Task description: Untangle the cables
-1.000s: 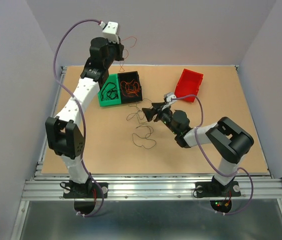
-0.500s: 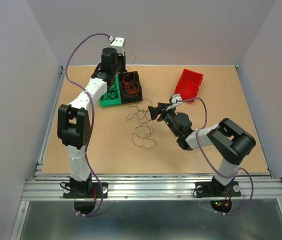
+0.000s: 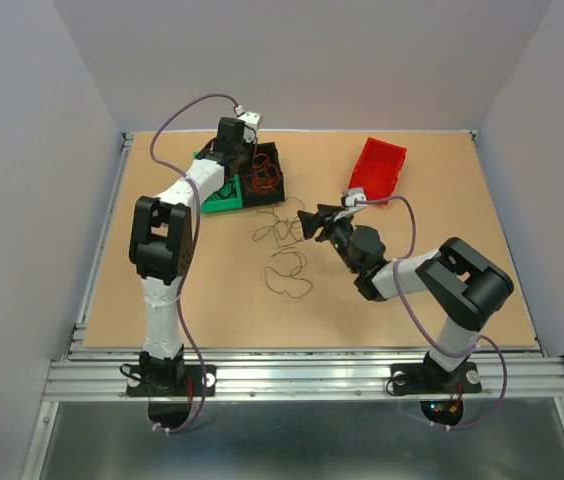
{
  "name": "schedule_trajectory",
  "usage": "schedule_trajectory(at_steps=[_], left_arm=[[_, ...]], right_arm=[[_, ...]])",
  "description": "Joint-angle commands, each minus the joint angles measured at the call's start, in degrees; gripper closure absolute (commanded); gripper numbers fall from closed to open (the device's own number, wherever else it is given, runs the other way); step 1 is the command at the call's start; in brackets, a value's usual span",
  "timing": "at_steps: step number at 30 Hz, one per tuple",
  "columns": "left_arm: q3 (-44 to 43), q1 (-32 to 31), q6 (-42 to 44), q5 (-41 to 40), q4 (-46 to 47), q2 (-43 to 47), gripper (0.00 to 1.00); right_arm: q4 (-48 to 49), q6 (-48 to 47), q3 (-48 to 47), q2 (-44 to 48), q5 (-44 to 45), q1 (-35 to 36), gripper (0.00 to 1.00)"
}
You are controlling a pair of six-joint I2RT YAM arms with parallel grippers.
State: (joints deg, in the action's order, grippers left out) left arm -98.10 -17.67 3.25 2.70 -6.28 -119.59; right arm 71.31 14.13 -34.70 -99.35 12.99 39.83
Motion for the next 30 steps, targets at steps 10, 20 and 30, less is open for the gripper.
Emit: schedule_trajectory(at_steps=[10,20,30], left_arm=[[-2.19,-1.14,3.35,0.91,-1.91,0.40,0.52],[18.99,-3.07,5.72,2.66,16.65,20.97,0.14],[26.38,-7.37,9.23,0.82,20.26,26.95,0.14]], right_arm=[[4.54,-0.42,0.51,1.18,1.24,0.24,0.34],[-13.95,1.25,-7.55,2.05,-3.32,0.24,0.34],[-54.95,1.25,-28.30,-4.97,-4.71,0.24,0.33]])
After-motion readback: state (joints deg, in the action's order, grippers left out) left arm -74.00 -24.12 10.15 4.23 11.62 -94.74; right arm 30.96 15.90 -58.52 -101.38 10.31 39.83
